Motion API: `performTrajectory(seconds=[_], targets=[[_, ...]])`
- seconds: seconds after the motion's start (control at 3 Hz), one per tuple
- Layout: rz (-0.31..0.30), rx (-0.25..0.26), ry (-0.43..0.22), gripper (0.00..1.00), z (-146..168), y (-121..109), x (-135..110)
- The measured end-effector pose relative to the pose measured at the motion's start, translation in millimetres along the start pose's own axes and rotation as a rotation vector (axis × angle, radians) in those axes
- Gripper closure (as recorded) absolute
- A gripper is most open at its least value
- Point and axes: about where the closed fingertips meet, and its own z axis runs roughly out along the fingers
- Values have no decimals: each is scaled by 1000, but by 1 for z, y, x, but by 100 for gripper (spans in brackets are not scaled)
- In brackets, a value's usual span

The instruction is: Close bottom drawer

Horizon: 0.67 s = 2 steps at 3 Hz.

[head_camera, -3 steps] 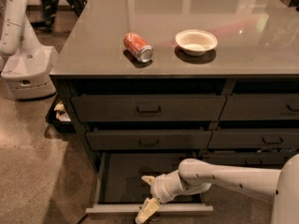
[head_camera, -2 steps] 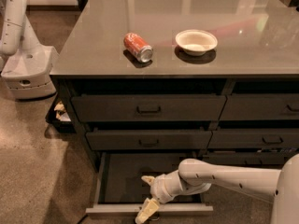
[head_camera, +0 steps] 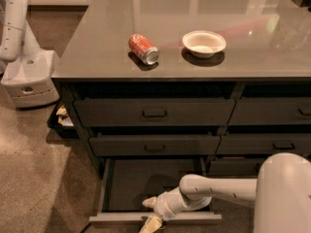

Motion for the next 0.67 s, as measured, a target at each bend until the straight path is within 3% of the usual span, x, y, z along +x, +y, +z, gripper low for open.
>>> performTrajectory(seconds=[0.67], targets=[[42,11,-24,65,19,12,30]])
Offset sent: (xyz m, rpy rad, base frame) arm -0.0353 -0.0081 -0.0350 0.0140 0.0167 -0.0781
